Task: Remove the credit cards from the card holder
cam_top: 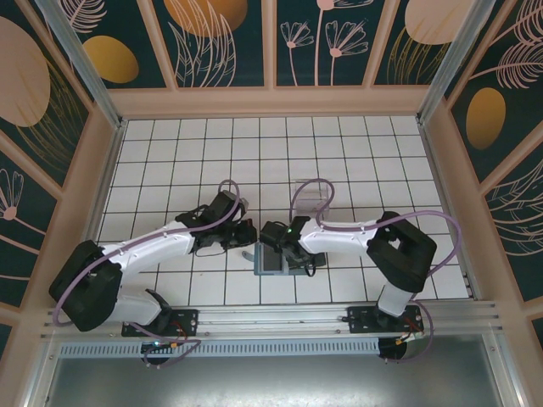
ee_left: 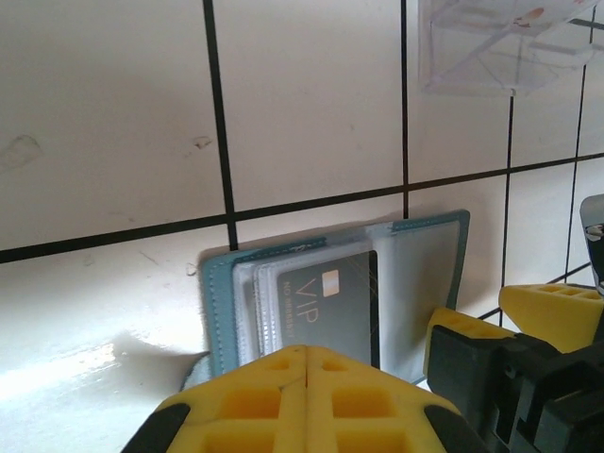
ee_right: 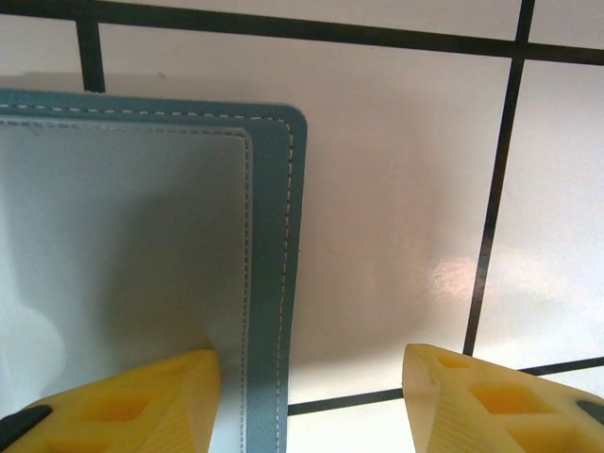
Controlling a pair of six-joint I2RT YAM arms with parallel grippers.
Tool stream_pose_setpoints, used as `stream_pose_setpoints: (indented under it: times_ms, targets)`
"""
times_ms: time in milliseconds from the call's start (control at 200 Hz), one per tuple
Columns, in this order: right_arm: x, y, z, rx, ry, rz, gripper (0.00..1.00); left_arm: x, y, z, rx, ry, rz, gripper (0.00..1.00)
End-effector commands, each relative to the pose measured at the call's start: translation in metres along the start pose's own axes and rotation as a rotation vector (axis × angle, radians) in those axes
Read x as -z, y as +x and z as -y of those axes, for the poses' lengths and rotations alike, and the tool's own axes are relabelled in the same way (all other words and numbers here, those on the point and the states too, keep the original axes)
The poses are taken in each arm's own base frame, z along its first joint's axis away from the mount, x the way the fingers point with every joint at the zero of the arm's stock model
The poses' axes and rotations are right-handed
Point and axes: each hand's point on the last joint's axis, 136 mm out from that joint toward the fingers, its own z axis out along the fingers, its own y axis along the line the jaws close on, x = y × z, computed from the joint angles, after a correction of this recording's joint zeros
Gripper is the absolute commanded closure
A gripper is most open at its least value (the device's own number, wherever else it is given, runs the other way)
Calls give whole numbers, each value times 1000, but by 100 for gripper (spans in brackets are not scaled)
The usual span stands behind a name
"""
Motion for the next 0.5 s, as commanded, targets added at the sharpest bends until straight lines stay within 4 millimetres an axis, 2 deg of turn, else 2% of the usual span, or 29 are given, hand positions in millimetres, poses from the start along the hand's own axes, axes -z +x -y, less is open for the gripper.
stream_pose_setpoints:
  times_ms: [0,220,495]
  targets:
    - [6,-4,5,-49,-18,27,45,-4,-3,18,13,45,-1,93]
    - [32,-15,-1,-94,-129,61,45,-10,-2,12,34,26,2,94]
    - [60,-31,-18,-112,-253,87,46,-12,4,11,42,55,-7,94]
